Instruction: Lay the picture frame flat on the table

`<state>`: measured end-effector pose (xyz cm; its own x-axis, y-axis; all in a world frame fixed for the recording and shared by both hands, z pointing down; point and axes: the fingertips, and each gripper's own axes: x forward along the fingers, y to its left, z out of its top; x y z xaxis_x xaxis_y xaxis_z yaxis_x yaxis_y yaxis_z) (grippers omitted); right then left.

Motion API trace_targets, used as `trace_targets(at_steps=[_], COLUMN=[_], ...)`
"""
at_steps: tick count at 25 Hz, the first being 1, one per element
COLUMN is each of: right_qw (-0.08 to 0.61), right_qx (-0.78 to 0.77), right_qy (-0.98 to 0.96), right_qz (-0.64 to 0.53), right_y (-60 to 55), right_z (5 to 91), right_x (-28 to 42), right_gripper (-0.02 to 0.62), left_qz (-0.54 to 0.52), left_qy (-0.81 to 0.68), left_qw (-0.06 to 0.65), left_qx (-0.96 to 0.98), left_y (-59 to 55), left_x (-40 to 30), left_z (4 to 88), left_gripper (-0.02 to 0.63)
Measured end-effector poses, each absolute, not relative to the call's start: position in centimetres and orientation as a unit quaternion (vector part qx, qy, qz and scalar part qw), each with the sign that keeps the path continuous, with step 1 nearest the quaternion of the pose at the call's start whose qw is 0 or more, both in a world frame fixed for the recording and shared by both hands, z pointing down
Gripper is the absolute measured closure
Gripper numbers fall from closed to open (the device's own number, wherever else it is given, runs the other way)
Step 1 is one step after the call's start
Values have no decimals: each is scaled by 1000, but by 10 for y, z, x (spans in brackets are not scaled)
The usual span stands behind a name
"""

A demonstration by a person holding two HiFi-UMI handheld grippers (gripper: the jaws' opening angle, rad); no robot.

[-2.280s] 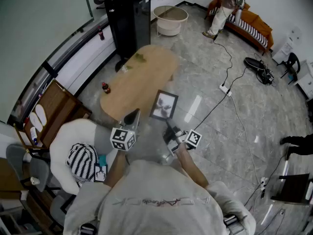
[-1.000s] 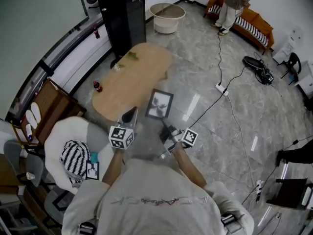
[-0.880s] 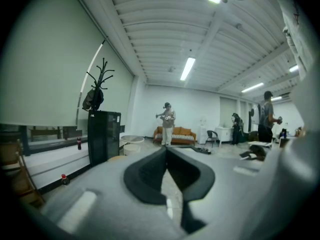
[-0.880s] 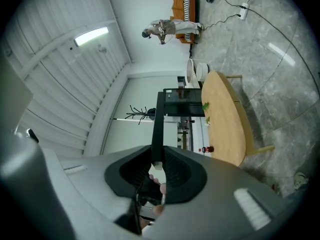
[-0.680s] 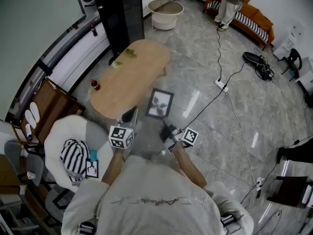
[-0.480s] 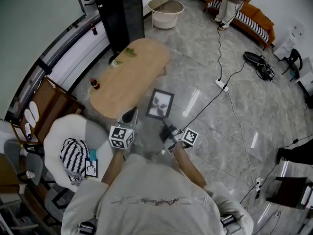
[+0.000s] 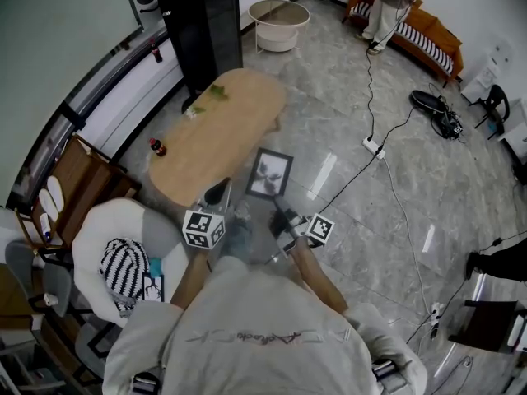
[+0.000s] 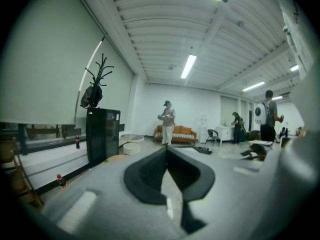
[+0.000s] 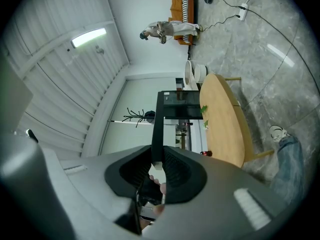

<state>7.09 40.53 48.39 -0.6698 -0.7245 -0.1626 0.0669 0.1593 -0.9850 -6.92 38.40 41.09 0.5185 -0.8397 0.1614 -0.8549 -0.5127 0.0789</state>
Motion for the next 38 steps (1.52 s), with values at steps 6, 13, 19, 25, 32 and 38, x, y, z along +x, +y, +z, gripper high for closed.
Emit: trace_targets(at_steps=[6, 13, 19, 25, 32, 38], right_qw=[327, 326, 320, 323, 326, 332], right_qx=[-245, -254, -260, -260, -265, -270], right_qy=[686, 685, 684, 681, 683, 683], right_qz=[-602, -601, -602, -603, -597, -592], right_y=[366, 307, 254, 194, 125, 66], right_z=[493, 494, 492, 487, 478, 469], right_x=[63, 56, 50, 45, 46, 38], right_gripper=[520, 521, 522, 521, 521, 521], left_qz=[48, 48, 49, 65, 74, 70], left_qy=[-485, -482, -477, -473, -467, -457], left_qw=[73, 83, 92, 86, 75, 77], left_qx=[870, 871, 873, 874, 878, 883], left_y=[341, 283, 231, 167, 96, 38], left_x=[-78, -89, -93, -94, -91, -98], left_z=[416, 424, 429, 429, 420, 414], left_gripper=[604, 605, 606, 606, 605, 606])
